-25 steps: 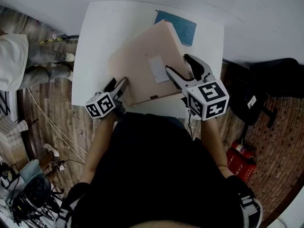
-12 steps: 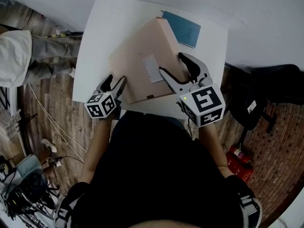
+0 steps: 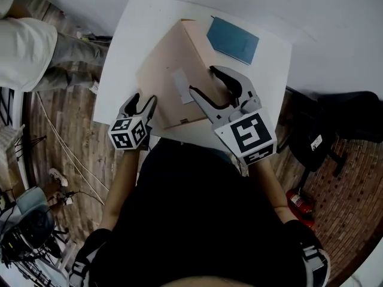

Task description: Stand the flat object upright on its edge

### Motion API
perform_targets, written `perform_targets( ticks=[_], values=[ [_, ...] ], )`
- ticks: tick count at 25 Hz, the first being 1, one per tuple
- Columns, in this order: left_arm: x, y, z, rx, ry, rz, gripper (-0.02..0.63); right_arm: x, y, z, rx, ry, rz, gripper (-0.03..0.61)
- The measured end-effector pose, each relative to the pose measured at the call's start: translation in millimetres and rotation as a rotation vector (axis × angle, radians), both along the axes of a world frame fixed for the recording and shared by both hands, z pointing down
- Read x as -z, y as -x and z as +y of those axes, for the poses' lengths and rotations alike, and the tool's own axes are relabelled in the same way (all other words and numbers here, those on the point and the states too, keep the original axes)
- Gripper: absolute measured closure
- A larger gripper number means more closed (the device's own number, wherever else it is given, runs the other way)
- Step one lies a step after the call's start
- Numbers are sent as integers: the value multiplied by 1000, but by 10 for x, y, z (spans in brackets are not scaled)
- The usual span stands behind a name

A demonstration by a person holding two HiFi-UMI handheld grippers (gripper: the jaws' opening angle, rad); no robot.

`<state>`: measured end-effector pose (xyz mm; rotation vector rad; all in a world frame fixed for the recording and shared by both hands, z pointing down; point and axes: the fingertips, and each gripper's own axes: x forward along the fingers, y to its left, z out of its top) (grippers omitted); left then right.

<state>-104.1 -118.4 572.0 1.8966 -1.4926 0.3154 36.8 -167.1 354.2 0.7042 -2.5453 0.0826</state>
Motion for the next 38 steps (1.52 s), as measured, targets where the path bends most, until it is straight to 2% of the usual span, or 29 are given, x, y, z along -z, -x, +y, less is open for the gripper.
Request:
perform_targets(
  ticks=[3,9,16,20,25,28,32,38],
  values=[
    [-4,32,26,13,-4,0,341,38,46,-13,-4,-33,12,401],
    [-3,111,32,39,-14,-12,348,131,173,-9,30,-51,-3,466],
    [-11,248,92,80,-32,-15,351,221,434,161,128,-73,-3,466],
    [-29,292,133,97,-29,-17,351,250,576,270,225,-108,61,465],
    [-45,383,212,97,-14,-6,350,253,758,338,281,-166,110,466],
    [-48,420,255,88,-7,-9,348,279,845,368,314,-199,130,505],
    [-68,451,295,94,-6,-9,347,297,959,458,361,-216,144,512],
    [-103,484,352,113,-11,-10,347,315,1116,663,534,-267,148,514]
  ],
)
